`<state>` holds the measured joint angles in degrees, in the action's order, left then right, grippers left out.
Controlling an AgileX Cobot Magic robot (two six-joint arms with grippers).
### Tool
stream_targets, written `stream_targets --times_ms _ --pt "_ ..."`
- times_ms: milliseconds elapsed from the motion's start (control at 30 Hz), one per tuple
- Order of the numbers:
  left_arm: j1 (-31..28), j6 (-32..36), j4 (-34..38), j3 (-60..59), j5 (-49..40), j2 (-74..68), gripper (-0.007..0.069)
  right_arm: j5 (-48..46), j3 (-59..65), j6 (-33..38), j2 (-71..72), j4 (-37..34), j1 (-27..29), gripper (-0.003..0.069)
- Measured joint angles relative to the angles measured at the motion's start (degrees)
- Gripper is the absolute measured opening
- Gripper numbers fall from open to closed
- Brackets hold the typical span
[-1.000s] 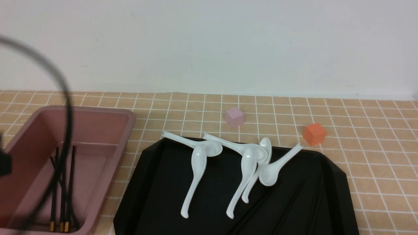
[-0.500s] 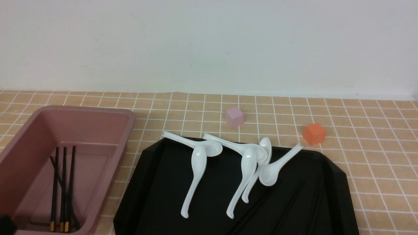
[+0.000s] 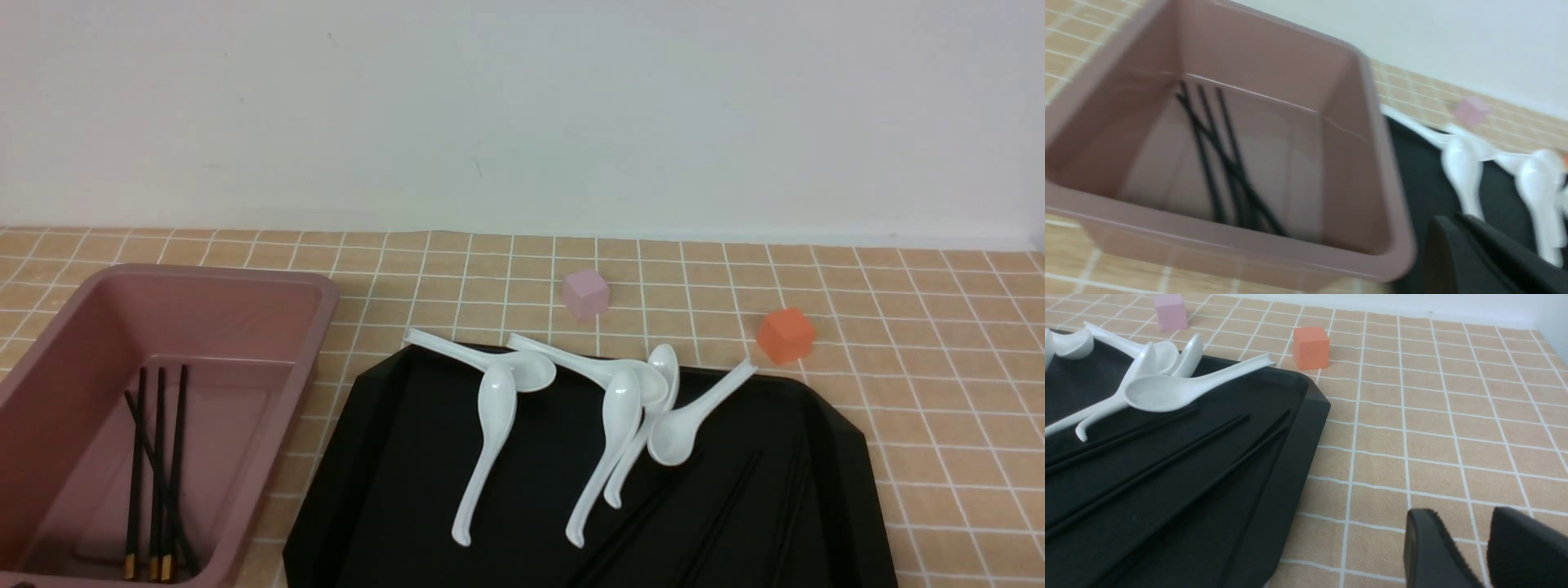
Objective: On brown tablecloth take chopsticks from black tray and put them in box.
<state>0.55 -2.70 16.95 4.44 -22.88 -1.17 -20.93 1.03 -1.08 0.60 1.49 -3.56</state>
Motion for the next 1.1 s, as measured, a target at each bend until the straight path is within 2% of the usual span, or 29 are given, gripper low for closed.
stream_targets --times_ms 167,300,500,1100 --pt "0.00 -0.63 -3.89 -5.57 4.37 1.55 -0.0012 0.00 0.00 0.00 0.00 0.00 0.00 0.0239" --pt "0.09 -4.22 -7.69 -5.87 2.64 1.82 -0.0012 0.00 0.00 0.00 0.00 0.00 0.00 0.0239" --pt "3.86 -10.07 -12.82 -6.13 1.41 1.82 -0.0008 0.00 0.00 0.00 0.00 0.00 0.00 0.0239" --pt "5.41 -11.83 -13.86 -6.13 1.24 1.82 -0.0001 0.00 0.00 0.00 0.00 0.00 0.00 0.0239"
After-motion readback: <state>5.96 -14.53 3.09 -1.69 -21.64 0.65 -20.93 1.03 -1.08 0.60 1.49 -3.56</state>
